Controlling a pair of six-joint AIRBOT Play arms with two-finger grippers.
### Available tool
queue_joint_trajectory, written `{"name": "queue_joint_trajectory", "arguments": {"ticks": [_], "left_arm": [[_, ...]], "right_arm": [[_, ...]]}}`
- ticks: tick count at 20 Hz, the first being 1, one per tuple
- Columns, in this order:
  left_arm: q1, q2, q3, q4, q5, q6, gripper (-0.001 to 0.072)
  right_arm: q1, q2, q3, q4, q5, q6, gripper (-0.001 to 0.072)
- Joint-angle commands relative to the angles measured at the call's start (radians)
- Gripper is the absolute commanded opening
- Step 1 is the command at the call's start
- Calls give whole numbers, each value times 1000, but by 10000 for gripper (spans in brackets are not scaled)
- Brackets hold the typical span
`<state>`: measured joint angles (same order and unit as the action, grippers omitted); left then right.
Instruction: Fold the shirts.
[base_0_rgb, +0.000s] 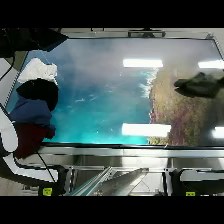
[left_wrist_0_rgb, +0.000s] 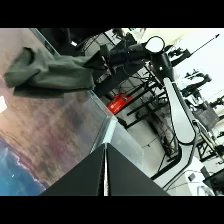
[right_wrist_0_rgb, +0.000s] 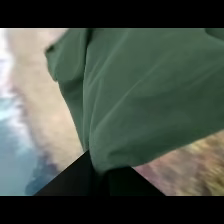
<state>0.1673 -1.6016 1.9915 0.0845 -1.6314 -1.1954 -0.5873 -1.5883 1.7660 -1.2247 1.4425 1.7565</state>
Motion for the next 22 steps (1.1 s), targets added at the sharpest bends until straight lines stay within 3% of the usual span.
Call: {"name": "queue_joint_trajectory", "arguments": {"ticks": [1, 3, 7, 11, 12, 13, 14, 18, 19, 20, 21, 22], "left_arm": [[-11, 0, 0, 3, -30, 0, 17], [-32, 0, 0, 3, -51, 0, 18], [-73, 0, 0, 3, -42, 0, 17], [-114, -15, 0, 2, -43, 0, 17], [-123, -23, 0, 0, -43, -1, 17], [-130, -30, 0, 0, -43, -2, 17], [-136, -36, 0, -1, -43, -2, 17], [-136, -31, 0, 0, -21, -2, 7], [-128, -23, 0, 2, -16, -2, 7], [-115, -11, 0, 2, -13, -2, 7], [-102, -2, 0, 3, -15, -2, 7], [-91, 8, 0, 3, -21, -2, 7]], "right_arm": [[-157, 16, -175, -127, 23, 20, 28], [-212, 25, -346, -213, -6, 21, 28], [-277, 121, -696, -220, -170, 66, 28], [-284, 196, -813, -245, -192, 104, 51], [-284, 199, -811, -245, -159, 103, 256], [-284, 200, -800, -245, -109, 97, 588], [-284, 200, -766, -243, -53, 87, 702], [-280, 200, -462, -149, 236, 87, 674], [-271, 201, -379, -92, 286, 87, 452], [-253, 208, -306, -30, 316, 88, 181], [-232, 226, -259, 25, 309, 93, 114], [-203, 249, -232, 94, 270, 106, 114]]}}
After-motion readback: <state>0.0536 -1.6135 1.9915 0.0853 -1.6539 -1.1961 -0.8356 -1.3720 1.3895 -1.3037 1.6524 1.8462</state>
